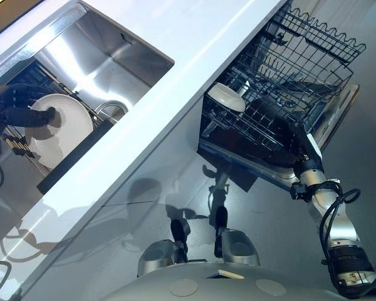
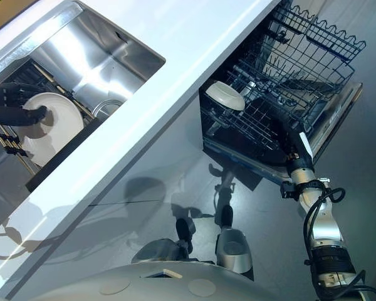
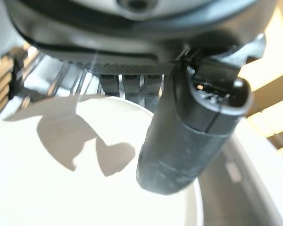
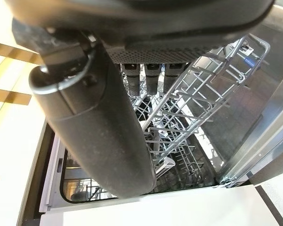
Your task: Pick up plates and place into dishwasher.
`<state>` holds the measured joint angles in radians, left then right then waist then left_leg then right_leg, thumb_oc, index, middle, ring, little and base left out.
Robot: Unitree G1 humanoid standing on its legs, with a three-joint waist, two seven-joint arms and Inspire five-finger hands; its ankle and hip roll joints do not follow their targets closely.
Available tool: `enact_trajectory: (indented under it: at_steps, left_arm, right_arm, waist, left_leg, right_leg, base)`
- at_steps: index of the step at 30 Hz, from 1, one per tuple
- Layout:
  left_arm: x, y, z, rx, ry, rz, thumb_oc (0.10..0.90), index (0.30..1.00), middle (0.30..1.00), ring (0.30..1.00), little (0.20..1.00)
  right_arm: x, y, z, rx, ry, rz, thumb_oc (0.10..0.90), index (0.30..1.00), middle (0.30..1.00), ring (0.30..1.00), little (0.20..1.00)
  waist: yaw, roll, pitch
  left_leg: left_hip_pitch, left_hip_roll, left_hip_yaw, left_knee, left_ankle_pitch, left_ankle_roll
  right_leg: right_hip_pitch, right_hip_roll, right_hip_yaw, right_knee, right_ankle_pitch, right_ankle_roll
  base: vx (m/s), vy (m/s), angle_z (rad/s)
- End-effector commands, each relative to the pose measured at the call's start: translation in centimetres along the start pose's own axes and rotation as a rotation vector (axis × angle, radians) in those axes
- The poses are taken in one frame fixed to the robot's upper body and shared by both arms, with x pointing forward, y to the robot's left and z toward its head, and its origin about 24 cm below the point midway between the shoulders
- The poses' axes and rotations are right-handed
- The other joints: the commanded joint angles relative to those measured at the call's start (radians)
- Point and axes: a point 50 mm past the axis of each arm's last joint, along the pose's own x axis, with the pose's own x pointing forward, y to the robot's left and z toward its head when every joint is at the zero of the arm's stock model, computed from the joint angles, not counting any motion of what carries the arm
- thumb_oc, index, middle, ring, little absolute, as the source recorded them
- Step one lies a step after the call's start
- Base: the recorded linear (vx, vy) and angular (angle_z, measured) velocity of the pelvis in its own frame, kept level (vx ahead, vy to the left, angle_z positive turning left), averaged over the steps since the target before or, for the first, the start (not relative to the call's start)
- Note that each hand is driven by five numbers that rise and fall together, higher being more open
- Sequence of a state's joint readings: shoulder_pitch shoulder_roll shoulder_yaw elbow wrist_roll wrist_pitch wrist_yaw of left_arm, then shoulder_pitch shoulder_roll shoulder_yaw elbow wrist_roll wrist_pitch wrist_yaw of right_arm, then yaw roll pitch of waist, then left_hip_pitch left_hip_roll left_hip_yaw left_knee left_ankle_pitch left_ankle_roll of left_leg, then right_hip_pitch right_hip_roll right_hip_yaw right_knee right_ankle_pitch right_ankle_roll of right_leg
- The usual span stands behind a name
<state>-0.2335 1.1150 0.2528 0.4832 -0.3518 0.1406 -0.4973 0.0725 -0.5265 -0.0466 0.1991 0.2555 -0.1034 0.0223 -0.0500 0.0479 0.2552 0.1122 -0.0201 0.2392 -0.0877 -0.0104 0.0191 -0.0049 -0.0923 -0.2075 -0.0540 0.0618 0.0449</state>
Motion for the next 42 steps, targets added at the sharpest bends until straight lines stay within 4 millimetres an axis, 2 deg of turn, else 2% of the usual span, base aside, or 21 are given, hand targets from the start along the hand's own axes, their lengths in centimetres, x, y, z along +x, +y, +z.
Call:
enact_trajectory:
  at_steps: [1,12,15,17,22,26,28,31,36,40,42]
  left_arm:
    - [-0.5,-3.8,-1.3,0.049,0.052,-0.324,0.1,0.3,0.3,0.3,0.2]
    - [-0.8,-3.8,-1.0,0.093,0.067,-0.379,0.1,0.3,0.3,0.3,0.2]
    - [-0.7,-3.6,-0.3,0.11,0.023,-0.354,0.1,0.3,0.3,0.3,0.2]
    - [-0.6,-3.3,0.5,0.123,-0.03,-0.309,0.1,0.3,0.3,0.3,0.2]
    - [-0.4,-1.3,3.0,0.108,-0.229,-0.022,0.1,0.3,0.3,0.3,0.2]
    - [-0.9,0.6,4.6,0.017,-0.412,0.248,0.1,0.3,0.3,0.3,0.2]
    - [-1.8,1.9,5.9,-0.041,-0.52,0.436,0.1,0.3,0.3,0.3,0.2]
    - [-3.2,2.7,6.8,-0.113,-0.66,0.605,0.1,0.3,0.3,0.3,0.2]
    - [-5.0,1.4,8.4,-0.192,-0.876,0.733,0.1,0.3,0.3,0.3,0.2]
    - [-5.4,-0.6,9.6,-0.176,-0.99,0.788,0.1,0.3,0.3,0.3,0.2]
    - [-5.7,-2.0,10.7,-0.119,-1.07,0.849,0.1,0.3,0.3,0.3,0.2]
  right_arm:
    - [-0.6,0.4,-0.9,0.043,0.029,0.01,0.8,0.9,0.9,0.9,0.9]
    - [-0.2,-0.4,0.0,0.055,-0.015,0.007,0.8,0.9,0.9,0.9,0.9]
    - [0.0,-0.9,1.1,0.058,-0.08,-0.02,0.8,0.9,0.9,0.9,0.9]
    - [0.3,-1.7,2.9,0.045,-0.163,-0.064,0.8,0.9,0.9,0.9,0.9]
    - [0.8,-4.1,8.3,0.064,-0.405,-0.212,0.8,0.9,0.9,0.9,0.9]
    - [0.7,-4.8,10.7,0.099,-0.53,-0.238,0.8,0.9,0.9,0.9,0.9]
    - [0.6,-5.1,11.7,0.141,-0.584,-0.232,0.8,0.9,0.9,0.9,0.9]
    - [0.4,-5.1,12.7,0.241,-0.651,-0.18,0.8,0.9,0.9,0.9,0.9]
    - [0.1,-4.0,14.1,0.398,-0.748,-0.048,0.8,0.9,0.9,0.9,0.9]
    - [-0.4,-2.7,15.7,0.401,-0.837,0.046,0.8,0.9,0.9,0.9,0.9]
    - [-0.9,-1.5,17.0,0.371,-0.902,0.162,0.8,0.9,0.9,0.9,0.9]
  waist:
    - [0.037,0.03,-0.085]
    - [0.047,0.031,-0.109]
    - [0.047,0.031,-0.11]
    - [0.046,0.031,-0.111]
    - [0.045,0.026,-0.124]
    - [0.042,0.023,-0.14]
    - [0.039,0.02,-0.149]
    - [0.041,0.015,-0.166]
    - [0.043,0.005,-0.183]
    - [0.045,-0.001,-0.192]
    - [0.048,-0.007,-0.2]
  left_leg:
    - [-0.083,-0.065,-0.031,0.118,-0.103,0.049]
    - [-0.065,-0.061,-0.049,0.102,-0.095,0.043]
    - [-0.059,-0.057,-0.053,0.1,-0.094,0.041]
    - [-0.054,-0.055,-0.055,0.1,-0.095,0.04]
    - [-0.043,-0.05,-0.069,0.087,-0.093,0.038]
    - [-0.037,-0.045,-0.075,0.075,-0.089,0.035]
    - [-0.029,-0.038,-0.075,0.066,-0.087,0.03]
    - [-0.027,-0.03,-0.077,0.06,-0.085,0.022]
    - [-0.022,-0.018,-0.086,0.057,-0.08,0.004]
    - [-0.023,-0.01,-0.094,0.061,-0.076,-0.007]
    - [-0.024,-0.007,-0.1,0.06,-0.07,-0.014]
  right_leg:
    - [-0.061,-0.035,-0.023,0.178,-0.125,0.114]
    - [-0.035,-0.02,-0.034,0.17,-0.138,0.104]
    - [-0.026,-0.015,-0.036,0.172,-0.145,0.099]
    - [-0.018,-0.01,-0.034,0.173,-0.152,0.094]
    - [0.0,0.008,-0.029,0.174,-0.176,0.078]
    - [0.008,0.022,-0.023,0.177,-0.194,0.061]
    - [0.015,0.029,-0.021,0.178,-0.207,0.051]
    - [0.025,0.04,-0.023,0.172,-0.219,0.035]
    - [0.044,0.054,-0.032,0.162,-0.235,0.015]
    - [0.056,0.06,-0.037,0.156,-0.239,0.003]
    - [0.063,0.065,-0.04,0.152,-0.241,-0.004]
  base:
    - [-0.03,-0.065,0.06]
    - [-0.02,-0.067,0.02]
    - [-0.01,-0.077,0.07]
    - [0.0,-0.078,0.05]
    - [0.0,-0.085,0.01]
    - [-0.01,-0.1,0.02]
    - [0.0,-0.109,0.06]
    - [0.0,-0.129,0.1]
    - [0.0,-0.113,0.07]
    - [-0.01,-0.099,0.05]
    - [-0.02,-0.141,0.03]
